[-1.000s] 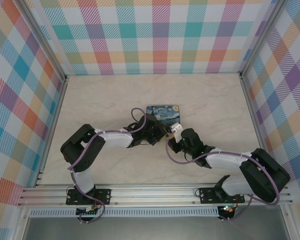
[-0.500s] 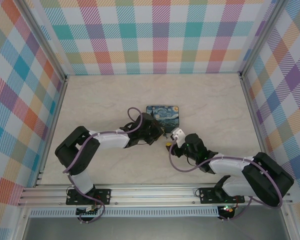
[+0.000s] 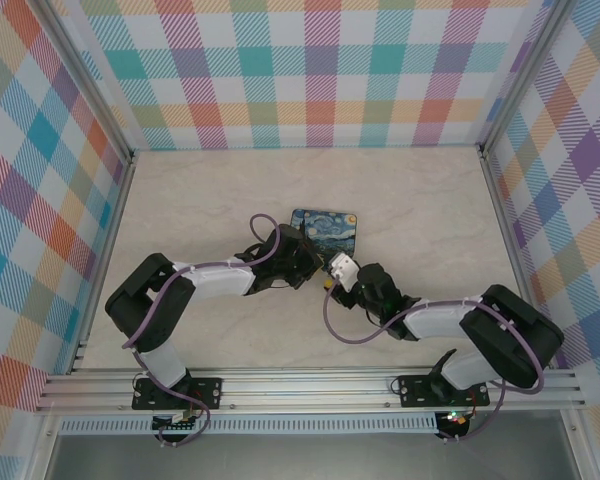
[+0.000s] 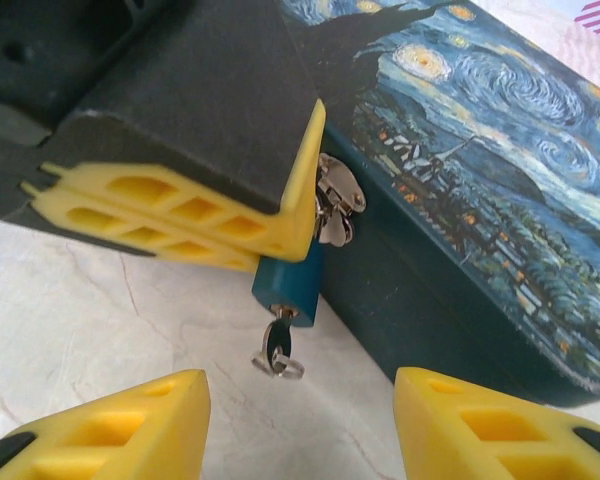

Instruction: Unlock the padlock with the key

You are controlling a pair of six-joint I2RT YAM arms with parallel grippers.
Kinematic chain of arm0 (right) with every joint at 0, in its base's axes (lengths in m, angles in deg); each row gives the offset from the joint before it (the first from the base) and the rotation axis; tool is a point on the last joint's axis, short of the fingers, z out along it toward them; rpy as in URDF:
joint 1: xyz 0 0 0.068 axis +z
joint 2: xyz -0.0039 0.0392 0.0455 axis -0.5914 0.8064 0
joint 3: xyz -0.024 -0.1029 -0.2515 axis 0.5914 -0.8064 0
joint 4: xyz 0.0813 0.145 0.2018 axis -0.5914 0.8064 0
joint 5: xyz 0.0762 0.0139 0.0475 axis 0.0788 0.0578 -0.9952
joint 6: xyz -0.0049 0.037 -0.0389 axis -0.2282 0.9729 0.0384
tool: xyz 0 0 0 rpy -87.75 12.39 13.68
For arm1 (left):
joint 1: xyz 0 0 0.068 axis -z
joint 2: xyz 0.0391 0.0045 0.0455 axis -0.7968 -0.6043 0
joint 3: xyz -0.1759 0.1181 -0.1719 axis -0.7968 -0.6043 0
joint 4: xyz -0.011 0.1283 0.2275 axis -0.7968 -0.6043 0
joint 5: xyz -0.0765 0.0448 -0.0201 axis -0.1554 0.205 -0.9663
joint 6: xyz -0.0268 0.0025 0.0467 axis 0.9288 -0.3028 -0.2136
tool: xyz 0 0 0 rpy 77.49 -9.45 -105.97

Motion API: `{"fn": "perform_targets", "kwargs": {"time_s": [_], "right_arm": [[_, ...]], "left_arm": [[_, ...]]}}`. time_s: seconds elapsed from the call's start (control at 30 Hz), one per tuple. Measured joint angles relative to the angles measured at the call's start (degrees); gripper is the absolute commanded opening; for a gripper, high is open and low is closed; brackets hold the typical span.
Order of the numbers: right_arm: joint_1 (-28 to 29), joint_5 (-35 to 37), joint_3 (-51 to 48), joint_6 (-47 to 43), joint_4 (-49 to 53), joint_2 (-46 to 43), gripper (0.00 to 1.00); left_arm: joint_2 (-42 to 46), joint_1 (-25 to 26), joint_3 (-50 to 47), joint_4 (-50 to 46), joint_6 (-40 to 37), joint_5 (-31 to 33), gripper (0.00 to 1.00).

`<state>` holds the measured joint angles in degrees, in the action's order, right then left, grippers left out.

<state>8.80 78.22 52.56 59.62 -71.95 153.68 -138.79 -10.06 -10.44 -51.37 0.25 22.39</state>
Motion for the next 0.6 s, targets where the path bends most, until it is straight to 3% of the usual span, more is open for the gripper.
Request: {"fn": "perform_targets", "kwargs": {"time_s": [0.3, 0.6], "right_arm": [[0.04, 0.20, 2.38, -0.15, -0.57, 4.17, 0.35], [0.22, 0.11, 3.17, 0.15, -0.79, 6.03, 0.03]], "left_arm": [[0.02, -0.11, -0.04, 0.00, 0.02, 0.00, 0.02], [0.11, -0.17, -0.04, 0.11, 0.00, 0.02, 0.02]]}}
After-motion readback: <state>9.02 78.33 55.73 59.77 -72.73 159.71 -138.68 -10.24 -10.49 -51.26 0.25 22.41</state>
